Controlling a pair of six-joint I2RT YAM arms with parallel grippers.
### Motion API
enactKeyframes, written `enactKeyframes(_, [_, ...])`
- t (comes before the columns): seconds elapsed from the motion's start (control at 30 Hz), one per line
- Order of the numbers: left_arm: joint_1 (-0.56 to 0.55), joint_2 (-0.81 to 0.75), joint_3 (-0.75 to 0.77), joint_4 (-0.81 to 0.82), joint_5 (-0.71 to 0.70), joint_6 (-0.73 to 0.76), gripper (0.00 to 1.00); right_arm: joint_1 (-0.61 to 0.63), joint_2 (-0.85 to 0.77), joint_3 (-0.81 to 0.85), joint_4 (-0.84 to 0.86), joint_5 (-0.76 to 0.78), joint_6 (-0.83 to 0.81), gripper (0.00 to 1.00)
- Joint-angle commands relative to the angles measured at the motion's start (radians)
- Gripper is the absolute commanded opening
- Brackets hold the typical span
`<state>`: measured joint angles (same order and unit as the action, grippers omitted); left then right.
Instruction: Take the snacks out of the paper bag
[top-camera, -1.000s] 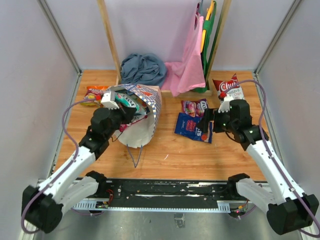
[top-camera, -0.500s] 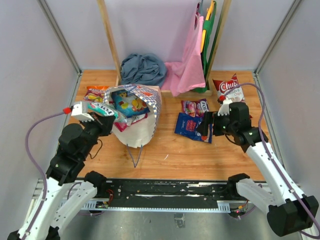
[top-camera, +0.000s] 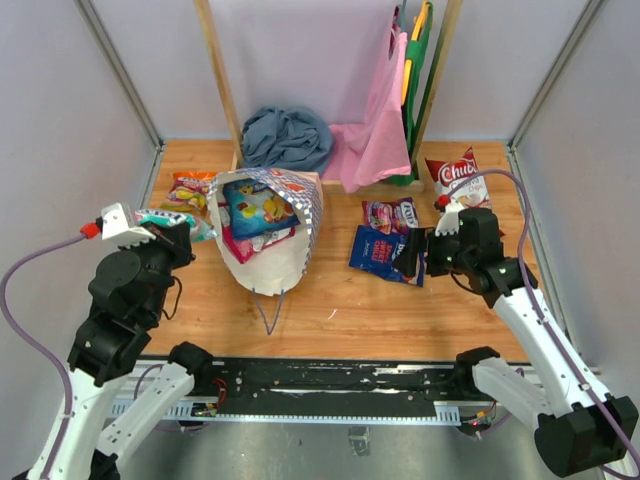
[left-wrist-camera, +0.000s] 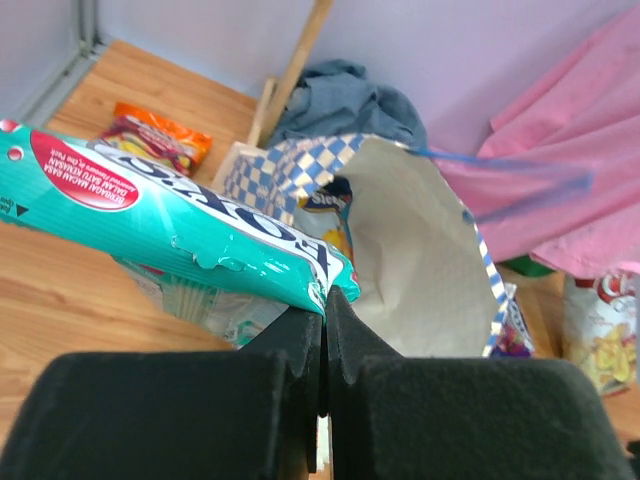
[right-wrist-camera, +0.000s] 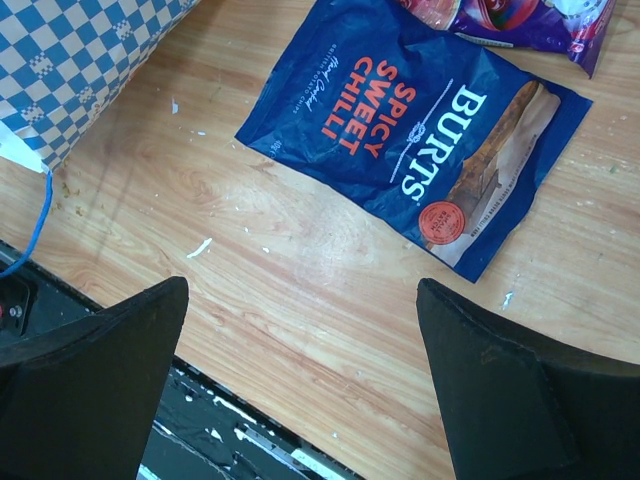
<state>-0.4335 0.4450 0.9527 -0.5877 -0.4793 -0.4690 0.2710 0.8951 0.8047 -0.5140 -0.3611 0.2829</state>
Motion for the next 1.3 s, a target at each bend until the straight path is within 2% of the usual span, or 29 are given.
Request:
enactKeyframes(0.0, [-0.003, 0.061, 0.102, 0.096, -0.12, 0.105, 0.01, -0.016, -0.021, -0.016, -0.023, -0.025, -0.013, 0.99])
enactKeyframes(0.13, [-0.003, 0.104, 0.139, 0.138, -0.22, 0.176, 0.01, -0.016, -0.039, -0.018, -0.035, -0.025, -0.02, 0.98])
enactKeyframes(0.23, [0.0, 0.139, 0.077, 0.185, -0.29, 0.19, 0.01, -0.016, -0.045, -0.021, -0.038, -0.031, -0.023, 0.99])
enactKeyframes(0.3, [0.046, 0.16, 0.05, 0.221, -0.26, 0.184, 0.01, -0.016, -0.048, -0.018, -0.043, -0.038, -0.023, 0.99])
enactKeyframes(0.33, [0.108, 0.177, 0.049, 0.233, -0.202, 0.175, 0.01, -0.016, -0.051, -0.014, -0.049, -0.042, -0.022, 0.99])
enactKeyframes(0.37, [0.202, 0.209, 0.054, 0.238, -0.108, 0.163, 0.01, -0.016, -0.056, -0.013, -0.052, -0.049, -0.022, 0.99])
enactKeyframes(0.4, [0.345, 0.24, 0.062, 0.243, 0.055, 0.146, 0.0, -0.016, -0.062, -0.016, -0.053, -0.057, -0.018, 0.99])
enactKeyframes(0.43, [0.505, 0.289, 0.072, 0.245, 0.257, 0.117, 0.0, -0.015, -0.069, -0.022, -0.051, -0.069, -0.013, 0.99])
enactKeyframes(0.5, [0.875, 0.39, 0.047, 0.297, 0.756, 0.012, 0.01, -0.014, -0.084, -0.037, -0.047, -0.094, -0.002, 0.99])
enactKeyframes(0.53, [0.932, 0.436, 0.03, 0.34, 0.869, -0.034, 0.0, -0.015, -0.093, -0.047, -0.045, -0.102, 0.005, 0.99])
enactKeyframes(0.6, [0.969, 0.476, -0.026, 0.455, 0.995, -0.115, 0.01, -0.013, -0.108, -0.065, -0.045, -0.105, 0.011, 0.99])
enactKeyframes(0.83, [1.017, 0.431, -0.307, 0.825, 1.213, -0.281, 0.01, -0.013, -0.127, -0.121, -0.022, -0.119, 0.022, 0.99])
enactKeyframes(0.93, [1.022, 0.456, -0.384, 0.893, 1.227, -0.267, 0.0, -0.013, -0.103, -0.124, -0.009, -0.138, 0.028, 0.99])
enactKeyframes(1.07, [1.023, 0.5, -0.42, 0.854, 1.148, -0.206, 0.01, -0.013, -0.097, -0.111, -0.01, -0.141, 0.019, 0.99])
enactKeyframes(1.27, [1.024, 0.547, -0.538, 1.042, 1.093, -0.323, 0.01, -0.013, -0.085, -0.125, 0.006, -0.146, 0.026, 0.99])
